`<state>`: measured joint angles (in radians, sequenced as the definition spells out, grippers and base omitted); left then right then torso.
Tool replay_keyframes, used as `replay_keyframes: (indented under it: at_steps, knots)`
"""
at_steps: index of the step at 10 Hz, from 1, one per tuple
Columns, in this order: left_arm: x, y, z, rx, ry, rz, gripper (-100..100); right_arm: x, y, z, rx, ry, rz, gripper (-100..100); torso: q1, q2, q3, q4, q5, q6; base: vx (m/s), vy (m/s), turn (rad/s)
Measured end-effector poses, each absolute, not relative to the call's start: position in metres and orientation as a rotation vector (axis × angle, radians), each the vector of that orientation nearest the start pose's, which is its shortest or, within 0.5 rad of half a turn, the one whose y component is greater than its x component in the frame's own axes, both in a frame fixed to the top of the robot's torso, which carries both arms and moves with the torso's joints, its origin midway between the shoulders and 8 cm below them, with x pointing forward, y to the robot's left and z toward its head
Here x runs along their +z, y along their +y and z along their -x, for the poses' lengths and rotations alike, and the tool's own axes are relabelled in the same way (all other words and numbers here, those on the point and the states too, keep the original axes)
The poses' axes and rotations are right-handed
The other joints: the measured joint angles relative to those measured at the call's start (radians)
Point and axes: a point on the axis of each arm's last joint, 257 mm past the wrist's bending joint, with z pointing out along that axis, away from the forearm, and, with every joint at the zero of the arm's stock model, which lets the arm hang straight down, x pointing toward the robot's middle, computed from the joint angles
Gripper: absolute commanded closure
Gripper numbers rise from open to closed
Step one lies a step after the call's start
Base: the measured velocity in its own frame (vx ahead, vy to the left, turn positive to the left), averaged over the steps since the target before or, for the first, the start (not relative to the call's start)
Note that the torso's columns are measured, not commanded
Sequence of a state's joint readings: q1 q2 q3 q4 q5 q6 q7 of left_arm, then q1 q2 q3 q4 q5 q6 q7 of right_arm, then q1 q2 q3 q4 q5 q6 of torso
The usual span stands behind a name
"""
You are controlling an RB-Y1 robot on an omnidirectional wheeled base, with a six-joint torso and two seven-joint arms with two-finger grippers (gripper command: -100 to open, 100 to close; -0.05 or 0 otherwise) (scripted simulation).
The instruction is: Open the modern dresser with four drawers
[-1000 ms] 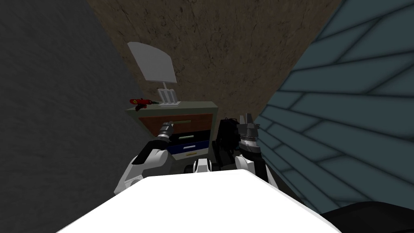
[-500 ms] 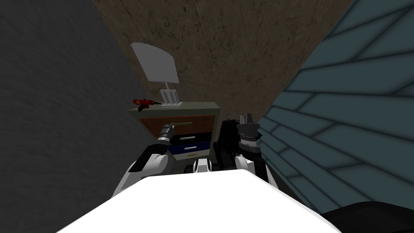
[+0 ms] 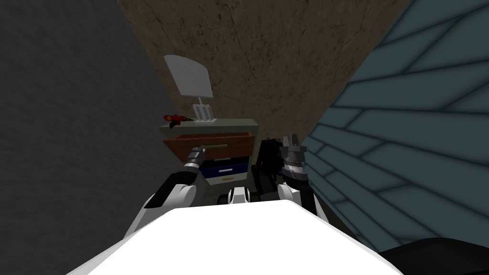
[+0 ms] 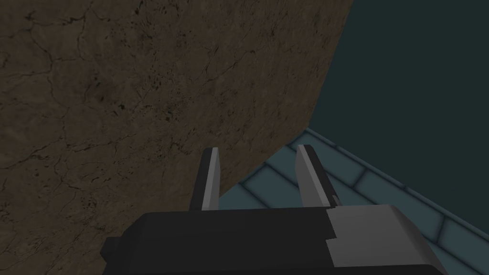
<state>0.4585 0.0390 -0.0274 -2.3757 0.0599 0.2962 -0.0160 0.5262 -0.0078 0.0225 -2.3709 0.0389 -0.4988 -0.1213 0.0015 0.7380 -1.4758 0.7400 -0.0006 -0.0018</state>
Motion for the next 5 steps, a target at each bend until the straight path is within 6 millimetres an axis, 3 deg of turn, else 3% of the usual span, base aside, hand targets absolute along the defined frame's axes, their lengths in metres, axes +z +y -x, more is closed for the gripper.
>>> replay_keyframes:
  at_steps: [3, 4, 5]
  knots:
    - [-0.0977, 0.2699, -0.4123, -1.168, 1.101, 1.178, 100, 0.0554, -0.265, -0.3251, 1.42, 0.567, -0.621, 0, 0.0, 0.003, 0.001, 0.0, 0.0, 0.0, -0.178, -0.02, 0.021]
    - [-0.0973, 0.2691, -0.4109, -1.169, 1.101, 1.176, -100, 0.0554, -0.265, -0.3251, 1.42, 0.567, -0.621, 0, 0.0, 0.004, 0.002, 0.0, 0.0, 0.0, -0.093, -0.017, 0.015]
    - [-0.0939, 0.2689, -0.4118, -1.171, 1.1, 1.174, -100, 0.0554, -0.265, -0.3251, 1.42, 0.567, -0.621, 0, 0.0, -0.002, -0.001, -0.002, 0.0, 0.001, -0.005, -0.006, 0.013]
